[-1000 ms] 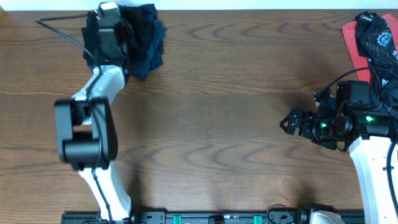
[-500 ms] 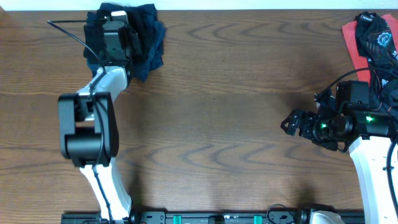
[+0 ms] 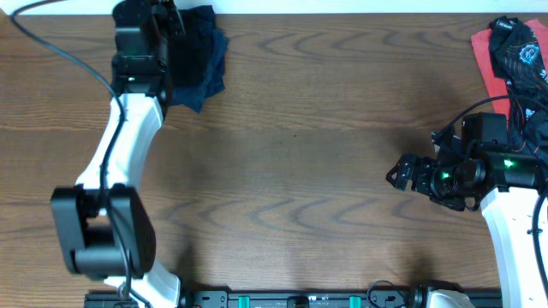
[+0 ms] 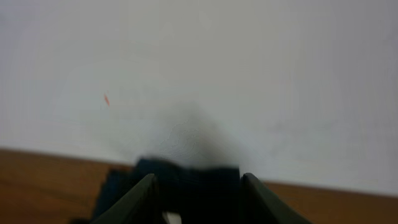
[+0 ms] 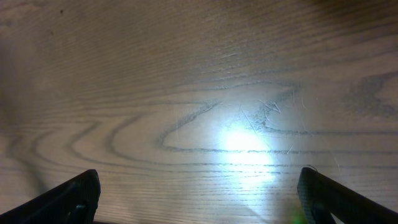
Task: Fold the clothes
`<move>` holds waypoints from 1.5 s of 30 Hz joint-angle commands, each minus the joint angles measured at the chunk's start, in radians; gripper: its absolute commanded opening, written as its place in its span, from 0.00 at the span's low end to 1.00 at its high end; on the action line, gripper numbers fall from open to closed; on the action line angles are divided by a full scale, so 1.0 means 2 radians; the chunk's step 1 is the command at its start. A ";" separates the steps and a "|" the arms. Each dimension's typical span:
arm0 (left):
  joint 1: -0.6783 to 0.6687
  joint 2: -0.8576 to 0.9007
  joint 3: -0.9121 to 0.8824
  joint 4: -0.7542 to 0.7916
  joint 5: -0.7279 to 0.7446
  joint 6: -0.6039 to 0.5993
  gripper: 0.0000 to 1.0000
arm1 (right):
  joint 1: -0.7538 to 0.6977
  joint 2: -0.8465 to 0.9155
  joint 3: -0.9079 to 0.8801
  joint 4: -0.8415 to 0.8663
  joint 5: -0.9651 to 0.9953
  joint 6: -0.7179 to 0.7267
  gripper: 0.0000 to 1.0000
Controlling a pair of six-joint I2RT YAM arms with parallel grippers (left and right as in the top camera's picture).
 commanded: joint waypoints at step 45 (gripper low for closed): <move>-0.007 -0.447 -0.008 -0.536 0.061 -0.050 0.98 | -0.002 -0.027 0.008 0.049 -0.103 -0.019 0.95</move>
